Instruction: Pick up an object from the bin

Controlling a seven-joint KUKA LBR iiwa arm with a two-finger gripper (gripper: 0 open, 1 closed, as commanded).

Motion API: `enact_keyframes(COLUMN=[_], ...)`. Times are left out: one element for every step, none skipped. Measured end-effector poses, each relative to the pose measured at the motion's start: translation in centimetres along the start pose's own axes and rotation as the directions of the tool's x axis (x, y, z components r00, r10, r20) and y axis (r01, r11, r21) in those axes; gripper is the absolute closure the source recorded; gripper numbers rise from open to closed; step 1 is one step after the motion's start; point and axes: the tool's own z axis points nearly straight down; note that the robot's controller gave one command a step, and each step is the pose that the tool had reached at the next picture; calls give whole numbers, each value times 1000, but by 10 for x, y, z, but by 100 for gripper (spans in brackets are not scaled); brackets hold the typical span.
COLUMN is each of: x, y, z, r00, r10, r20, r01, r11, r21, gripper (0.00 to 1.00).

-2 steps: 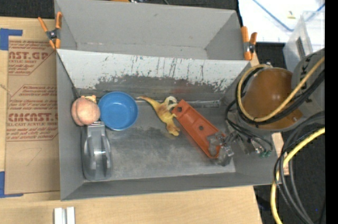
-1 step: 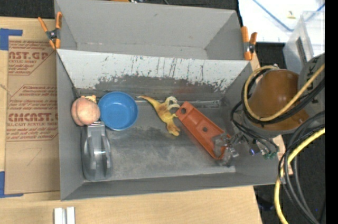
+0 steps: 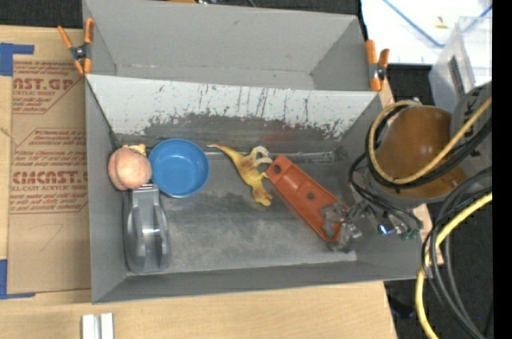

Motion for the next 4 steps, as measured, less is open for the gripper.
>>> enact_keyframes(x=[1, -13, -10, 1], y=[-4, 32, 26, 29], z=[2, -6, -6, -19], r00=[1000, 967, 979, 919], r10=[8, -257, -205, -393], r20=[1, 1, 4, 4], r01=[-8, 257, 205, 393], r11=[1000, 967, 979, 919], r21=[0, -1, -3, -4], gripper=[100, 100, 100, 100])
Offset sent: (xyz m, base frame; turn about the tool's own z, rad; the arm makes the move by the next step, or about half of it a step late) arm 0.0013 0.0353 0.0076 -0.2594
